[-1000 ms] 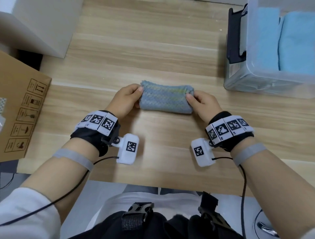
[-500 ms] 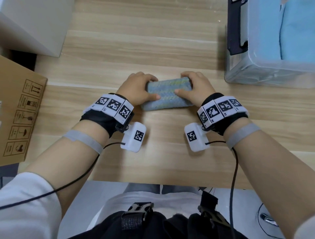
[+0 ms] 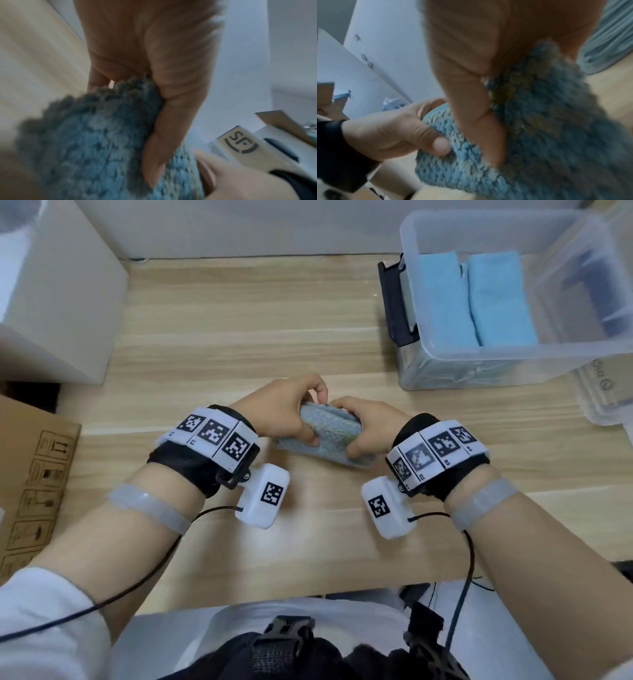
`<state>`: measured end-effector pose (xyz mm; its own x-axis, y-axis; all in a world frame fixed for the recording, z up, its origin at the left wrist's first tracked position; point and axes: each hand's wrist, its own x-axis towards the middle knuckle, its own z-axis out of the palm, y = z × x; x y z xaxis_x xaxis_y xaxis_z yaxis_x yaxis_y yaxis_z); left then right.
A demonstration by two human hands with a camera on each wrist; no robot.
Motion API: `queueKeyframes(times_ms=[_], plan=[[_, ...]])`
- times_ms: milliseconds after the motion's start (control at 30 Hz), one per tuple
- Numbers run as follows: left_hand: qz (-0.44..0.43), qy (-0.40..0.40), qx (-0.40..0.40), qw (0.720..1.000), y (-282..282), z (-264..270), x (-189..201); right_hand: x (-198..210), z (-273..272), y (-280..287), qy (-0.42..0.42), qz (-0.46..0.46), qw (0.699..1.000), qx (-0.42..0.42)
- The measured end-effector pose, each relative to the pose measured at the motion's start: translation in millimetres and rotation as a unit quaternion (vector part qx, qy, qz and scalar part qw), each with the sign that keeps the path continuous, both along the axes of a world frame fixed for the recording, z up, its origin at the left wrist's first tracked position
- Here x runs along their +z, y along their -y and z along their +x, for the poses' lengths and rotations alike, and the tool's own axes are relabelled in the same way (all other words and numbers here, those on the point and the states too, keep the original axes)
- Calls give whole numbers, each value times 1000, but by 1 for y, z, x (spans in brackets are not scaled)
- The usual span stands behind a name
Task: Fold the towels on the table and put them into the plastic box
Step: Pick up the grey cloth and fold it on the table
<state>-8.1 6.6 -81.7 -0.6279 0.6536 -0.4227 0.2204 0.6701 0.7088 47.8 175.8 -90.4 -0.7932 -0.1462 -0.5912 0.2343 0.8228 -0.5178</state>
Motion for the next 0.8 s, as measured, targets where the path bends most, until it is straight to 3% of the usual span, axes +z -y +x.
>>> queueKeyframes(times_ms=[133, 233, 333, 467, 533, 600, 733, 800], plan=[[119, -1, 24, 993, -44, -10, 45, 39, 13, -35, -7, -142, 987, -70], [217, 39, 55, 974, -84, -15, 66, 67, 15, -76, -2, -275, 945, -178], [291, 75, 133, 944, -120, -27, 70, 84, 8, -123, -50, -300, 923, -237], [268, 58, 300, 914, -155, -48, 58, 97, -13, -197, -126, -232, 898, -352], [232, 71, 344, 907, -166, -56, 47, 103, -27, -231, -157, -188, 887, -392], [199, 83, 363, 907, -174, -60, 36, 105, -43, -259, -155, -128, 894, -401], [162, 99, 381, 905, -177, -69, 27, 92, -82, -294, -62, 51, 936, -342], [153, 111, 376, 907, -174, -74, 27, 83, -90, -299, -36, 185, 949, -252]])
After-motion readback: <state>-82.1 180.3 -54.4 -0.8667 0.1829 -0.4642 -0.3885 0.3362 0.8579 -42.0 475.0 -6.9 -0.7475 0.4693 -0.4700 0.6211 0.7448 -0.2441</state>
